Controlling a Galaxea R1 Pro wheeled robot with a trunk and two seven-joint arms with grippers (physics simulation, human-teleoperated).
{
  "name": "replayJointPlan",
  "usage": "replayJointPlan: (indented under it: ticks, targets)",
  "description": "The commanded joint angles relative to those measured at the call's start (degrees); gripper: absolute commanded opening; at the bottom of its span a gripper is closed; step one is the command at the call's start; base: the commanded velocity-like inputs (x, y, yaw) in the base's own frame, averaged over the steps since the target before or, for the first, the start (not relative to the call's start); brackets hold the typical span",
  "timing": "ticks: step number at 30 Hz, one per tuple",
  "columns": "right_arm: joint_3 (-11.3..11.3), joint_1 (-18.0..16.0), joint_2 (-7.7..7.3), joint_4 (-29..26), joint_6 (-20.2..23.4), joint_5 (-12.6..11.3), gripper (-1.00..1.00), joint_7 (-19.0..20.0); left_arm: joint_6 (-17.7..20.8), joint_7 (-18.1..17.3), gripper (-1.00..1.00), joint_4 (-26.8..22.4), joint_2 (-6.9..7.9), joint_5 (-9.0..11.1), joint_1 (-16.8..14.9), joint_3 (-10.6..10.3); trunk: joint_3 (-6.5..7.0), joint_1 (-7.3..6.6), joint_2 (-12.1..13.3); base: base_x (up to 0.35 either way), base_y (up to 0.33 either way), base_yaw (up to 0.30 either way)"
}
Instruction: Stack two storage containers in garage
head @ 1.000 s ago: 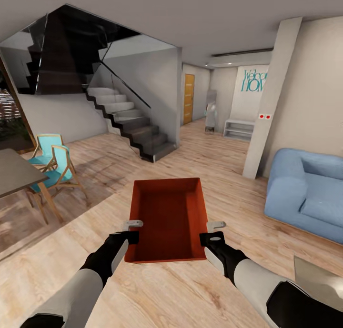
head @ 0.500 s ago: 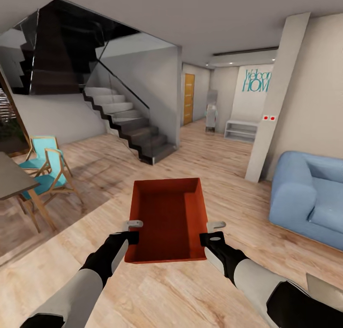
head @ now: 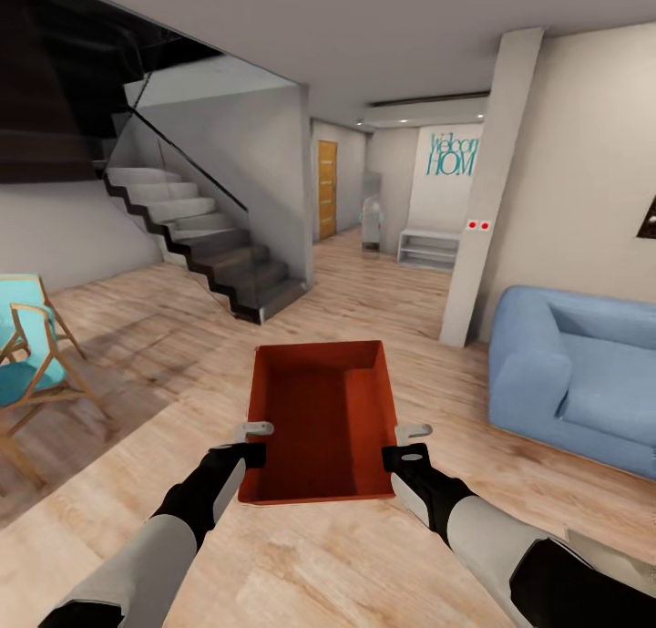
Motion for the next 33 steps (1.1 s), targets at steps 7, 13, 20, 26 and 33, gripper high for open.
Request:
replayJointPlan:
  ticks: [7,13,20,26,33]
  targets:
    - [-2.0,-0.1,-0.02,-0.2,-2.5,1.5,-1.00,-3.4,0.4,0.8,-1.00,1.5,0.08,-0.8,0.0,0.0,-0.12,0.07,-0.1,0.322,0.000,-0.149]
    - [-2.0,-0.1,-0.02,-0.2,-2.6,1.5,-1.00,-3.4,0.4,0.8,-1.00,1.5,0.08,-0.8,0.0,0.0,-0.12,0.07,-0.1,0.322,0.000,-0.006]
    - [-2.0,-0.1,-0.03,-0.2,-2.6,1.5,-1.00,-3.4,0.4,0.8,-1.00,1.5,0.08,-0.8,0.0,0.0,-0.12,0.07,-0.1,0.322,0.000,0.000]
    - [-2.0,-0.1,-0.06,-0.2,-2.6,1.5,-1.00,-3.4,0.4,0.8,-1.00,1.5,0.08,-0.8,0.0,0.0,-0.12,0.07,-0.1,0.322,0.000,0.000]
    - [-2.0,-0.1,-0.05,-0.2,-2.6,1.5,-1.00,-3.4,0.4,0.8,-1.00,1.5,0.08,-0.8,0.0,0.0,-0.12,0.07,-0.1,0.322,0.000,0.000]
